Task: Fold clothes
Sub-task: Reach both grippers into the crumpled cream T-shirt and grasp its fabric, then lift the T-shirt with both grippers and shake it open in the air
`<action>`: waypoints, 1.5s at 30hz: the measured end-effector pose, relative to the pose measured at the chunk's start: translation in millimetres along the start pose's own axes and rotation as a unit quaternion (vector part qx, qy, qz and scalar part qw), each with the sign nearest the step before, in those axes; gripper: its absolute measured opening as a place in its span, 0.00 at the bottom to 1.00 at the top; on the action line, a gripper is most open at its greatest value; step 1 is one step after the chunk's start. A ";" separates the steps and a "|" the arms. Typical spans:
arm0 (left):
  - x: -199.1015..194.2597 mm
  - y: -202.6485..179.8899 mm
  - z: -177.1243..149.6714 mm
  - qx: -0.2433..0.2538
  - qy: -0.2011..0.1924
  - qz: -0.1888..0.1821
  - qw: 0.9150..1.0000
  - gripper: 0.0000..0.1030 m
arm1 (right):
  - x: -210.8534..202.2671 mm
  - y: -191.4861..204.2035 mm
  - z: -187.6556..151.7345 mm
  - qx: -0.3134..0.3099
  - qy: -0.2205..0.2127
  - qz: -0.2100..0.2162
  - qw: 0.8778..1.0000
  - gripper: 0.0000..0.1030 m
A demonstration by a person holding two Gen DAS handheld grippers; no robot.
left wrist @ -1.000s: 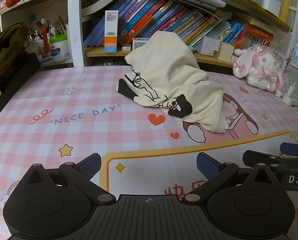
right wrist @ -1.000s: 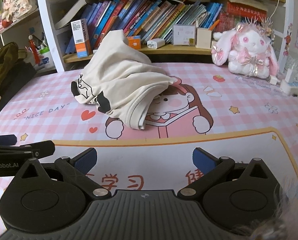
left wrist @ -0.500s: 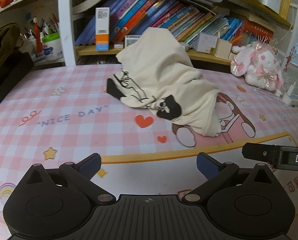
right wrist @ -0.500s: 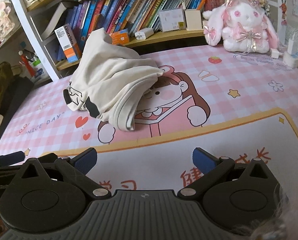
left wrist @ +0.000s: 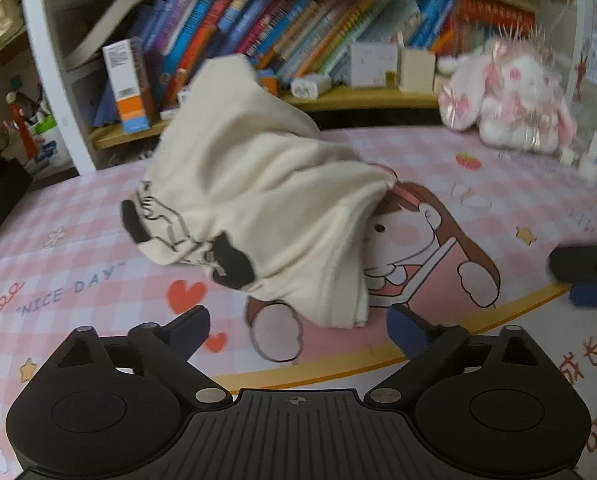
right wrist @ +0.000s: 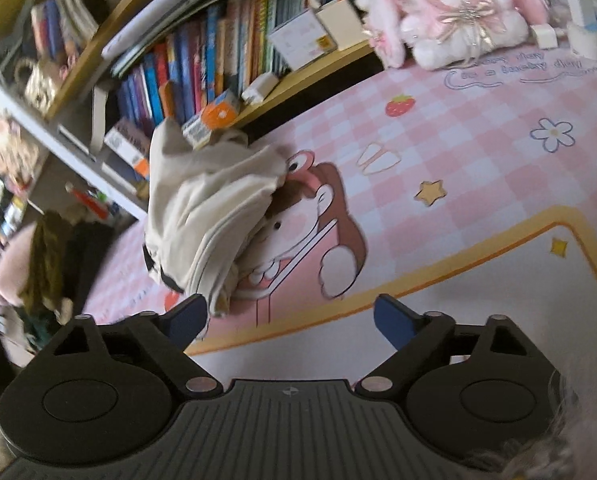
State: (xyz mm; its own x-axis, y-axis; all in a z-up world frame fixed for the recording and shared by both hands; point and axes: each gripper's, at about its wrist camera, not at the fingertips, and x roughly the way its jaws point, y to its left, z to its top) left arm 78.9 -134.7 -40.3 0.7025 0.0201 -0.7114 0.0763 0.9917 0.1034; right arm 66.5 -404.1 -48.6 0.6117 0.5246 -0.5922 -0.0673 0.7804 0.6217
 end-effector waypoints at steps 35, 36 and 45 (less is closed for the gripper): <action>-154.0 105.2 -54.1 -0.164 -0.103 0.106 0.975 0.32 | 48.7 164.2 -22.7 -0.701 -0.009 0.124 0.702 0.06; -153.5 104.3 -58.0 -0.170 -0.104 0.099 0.975 0.47 | 39.9 173.9 -12.0 -0.686 -0.004 0.138 0.714 0.06; -140.3 76.1 -92.9 -0.178 -0.086 0.061 0.978 0.75 | -8.2 252.3 21.2 -0.643 -0.014 0.183 0.743 0.06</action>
